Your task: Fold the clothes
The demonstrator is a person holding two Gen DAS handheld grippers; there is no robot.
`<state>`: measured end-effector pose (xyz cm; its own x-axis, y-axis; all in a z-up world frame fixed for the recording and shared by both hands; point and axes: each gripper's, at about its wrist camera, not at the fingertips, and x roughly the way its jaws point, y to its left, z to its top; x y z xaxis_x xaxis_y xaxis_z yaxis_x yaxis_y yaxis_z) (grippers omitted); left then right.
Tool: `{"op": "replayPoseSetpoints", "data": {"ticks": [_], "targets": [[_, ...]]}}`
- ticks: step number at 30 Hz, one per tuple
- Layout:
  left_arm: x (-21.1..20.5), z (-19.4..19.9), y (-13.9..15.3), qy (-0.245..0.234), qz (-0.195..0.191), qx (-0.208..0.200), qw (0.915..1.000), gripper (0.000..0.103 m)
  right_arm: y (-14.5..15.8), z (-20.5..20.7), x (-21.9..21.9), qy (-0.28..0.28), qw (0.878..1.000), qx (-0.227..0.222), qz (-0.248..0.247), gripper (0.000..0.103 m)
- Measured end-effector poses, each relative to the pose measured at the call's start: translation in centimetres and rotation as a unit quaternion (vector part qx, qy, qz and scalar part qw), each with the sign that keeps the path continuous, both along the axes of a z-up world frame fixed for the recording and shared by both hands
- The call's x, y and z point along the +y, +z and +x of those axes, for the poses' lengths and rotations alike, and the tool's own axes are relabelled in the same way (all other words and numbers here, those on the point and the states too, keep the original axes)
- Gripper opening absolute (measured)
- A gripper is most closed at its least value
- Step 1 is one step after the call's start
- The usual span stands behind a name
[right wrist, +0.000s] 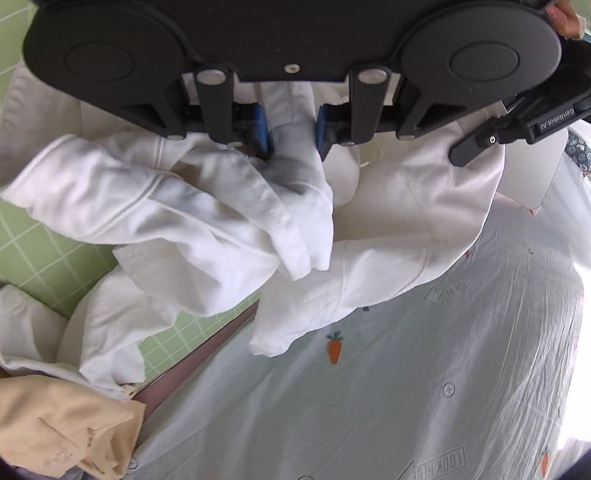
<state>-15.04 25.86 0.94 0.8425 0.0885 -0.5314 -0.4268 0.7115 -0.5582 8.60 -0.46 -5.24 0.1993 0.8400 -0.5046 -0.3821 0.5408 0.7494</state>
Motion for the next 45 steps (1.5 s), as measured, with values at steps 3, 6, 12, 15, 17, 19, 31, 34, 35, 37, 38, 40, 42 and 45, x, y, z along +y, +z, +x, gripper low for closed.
{"op": "replayPoseSetpoints", "data": {"ticks": [3, 6, 12, 15, 17, 19, 31, 34, 35, 37, 38, 40, 42, 45], "targets": [[3.4, -3.2, 0.4, 0.050, 0.010, 0.008, 0.9987, 0.009, -0.3, -2.9, 4.5, 0.042, 0.999, -0.001, 0.002, 0.026], [6.3, -5.9, 0.5, 0.085, 0.012, 0.011, 0.9962, 0.009, -0.5, -5.3, 9.0, 0.084, 0.996, -0.005, 0.003, 0.026], [11.2, -9.5, -1.2, 0.153, 0.019, 0.061, 0.9862, 0.011, -1.2, -9.2, 16.2, 0.124, 0.992, -0.001, 0.004, 0.026], [13.4, -10.5, -3.1, 0.184, 0.004, 0.117, 0.9759, 0.018, -1.3, -10.0, 18.6, 0.121, 0.992, -0.022, -0.037, 0.027], [14.3, -11.3, -4.1, 0.188, -0.009, 0.127, 0.9738, 0.020, -1.0, -10.6, 18.6, 0.112, 0.991, -0.039, -0.062, 0.032], [14.3, -11.4, -4.3, 0.188, -0.005, 0.128, 0.9737, 0.025, -0.8, -11.3, 17.4, 0.099, 0.990, -0.053, -0.080, 0.042], [8.4, -8.8, -4.5, 0.216, 0.014, 0.169, 0.9616, 0.042, -2.6, -7.7, 2.9, -0.009, 0.988, -0.022, -0.150, 0.060], [6.8, -7.5, -4.6, 0.221, 0.015, 0.173, 0.9597, 0.044, -2.0, -6.3, -0.2, -0.033, 0.985, -0.026, -0.167, 0.058], [6.3, -7.0, -4.7, 0.221, 0.019, 0.175, 0.9592, 0.047, -1.8, -5.8, -1.2, -0.042, 0.984, -0.026, -0.171, 0.058], [5.3, -5.8, -4.7, 0.218, 0.036, 0.183, 0.9580, 0.050, -2.4, -4.6, -3.0, -0.051, 0.979, -0.018, -0.198, 0.058], [4.8, -5.2, -4.8, 0.216, 0.044, 0.186, 0.9574, 0.052, -2.7, -4.0, -3.8, -0.053, 0.975, -0.015, -0.214, 0.056], [4.1, -4.3, -4.8, 0.215, 0.057, 0.195, 0.9552, 0.055, -4.0, -3.1, -4.7, -0.050, 0.968, -0.001, -0.246, 0.055], [3.8, -3.8, -4.8, 0.217, 0.065, 0.204, 0.9526, 0.058, -5.0, -2.3, -5.3, -0.048, 0.963, 0.011, -0.265, 0.055], [3.8, -3.4, -4.7, 0.214, 0.073, 0.216, 0.9500, 0.058, -5.8, -2.1, -4.7, -0.038, 0.963, 0.022, -0.265, 0.055]]}}
